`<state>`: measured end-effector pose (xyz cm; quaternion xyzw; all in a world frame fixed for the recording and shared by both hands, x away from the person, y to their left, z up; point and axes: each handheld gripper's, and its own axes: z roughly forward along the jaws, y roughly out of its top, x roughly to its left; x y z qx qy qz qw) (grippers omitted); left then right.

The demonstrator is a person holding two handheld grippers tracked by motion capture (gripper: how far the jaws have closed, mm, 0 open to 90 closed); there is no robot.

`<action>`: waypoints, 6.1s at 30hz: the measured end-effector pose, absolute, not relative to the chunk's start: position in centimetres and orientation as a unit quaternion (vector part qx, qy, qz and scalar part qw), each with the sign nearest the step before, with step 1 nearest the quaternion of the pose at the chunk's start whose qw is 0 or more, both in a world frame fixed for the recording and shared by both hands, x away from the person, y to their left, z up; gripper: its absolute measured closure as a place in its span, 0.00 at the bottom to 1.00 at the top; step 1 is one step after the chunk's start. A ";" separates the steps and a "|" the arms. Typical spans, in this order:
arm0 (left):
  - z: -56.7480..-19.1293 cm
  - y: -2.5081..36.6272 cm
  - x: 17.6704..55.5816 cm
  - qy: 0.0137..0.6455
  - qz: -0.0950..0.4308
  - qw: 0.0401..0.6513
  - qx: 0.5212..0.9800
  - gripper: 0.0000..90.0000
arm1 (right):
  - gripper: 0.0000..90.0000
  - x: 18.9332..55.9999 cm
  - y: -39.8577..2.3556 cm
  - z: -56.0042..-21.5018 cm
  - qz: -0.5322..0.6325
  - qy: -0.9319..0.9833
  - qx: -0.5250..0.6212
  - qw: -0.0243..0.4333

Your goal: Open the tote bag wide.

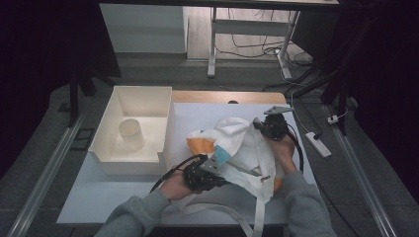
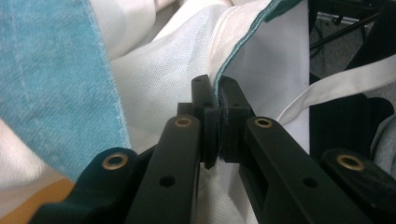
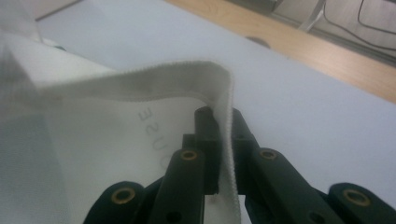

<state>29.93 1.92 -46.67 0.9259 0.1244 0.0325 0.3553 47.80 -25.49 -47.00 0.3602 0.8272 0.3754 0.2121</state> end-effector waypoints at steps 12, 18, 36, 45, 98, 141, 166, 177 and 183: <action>-49.0 1.7 30.4 0.148 0.031 0.323 0.934 0.96 | 0.96 48.5 -24.9 -49.1 0.342 0.845 0.363 0.196; -49.4 1.4 30.5 0.153 0.033 0.320 0.934 0.96 | 0.96 48.6 -24.9 -49.3 0.341 0.846 0.362 0.193; -49.1 1.6 30.2 0.150 0.038 0.327 0.932 0.94 | 0.77 47.8 -25.6 -48.0 0.366 0.833 0.374 0.178; -46.9 2.3 28.9 0.150 0.052 0.370 0.916 0.66 | 0.50 43.7 -26.6 -43.6 0.420 0.806 0.369 0.193; -44.8 -1.4 34.2 0.198 0.143 0.324 0.914 0.52 | 0.49 31.8 -29.9 -45.3 0.420 0.817 0.361 0.163; -41.8 6.6 35.9 0.287 0.070 0.432 0.852 0.82 | 0.97 33.2 -36.6 -43.7 0.380 0.786 0.443 0.203; -46.0 4.6 36.5 0.311 0.053 0.406 0.858 0.82 | 0.97 35.5 -38.1 -46.5 0.358 0.787 0.464 0.194; -47.2 4.4 36.8 0.314 0.049 0.400 0.860 0.82 | 0.97 35.7 -38.4 -46.9 0.360 0.785 0.466 0.189; -47.1 4.3 36.7 0.310 0.053 0.401 0.860 0.79 | 0.71 34.9 -38.1 -45.5 0.393 0.768 0.458 0.216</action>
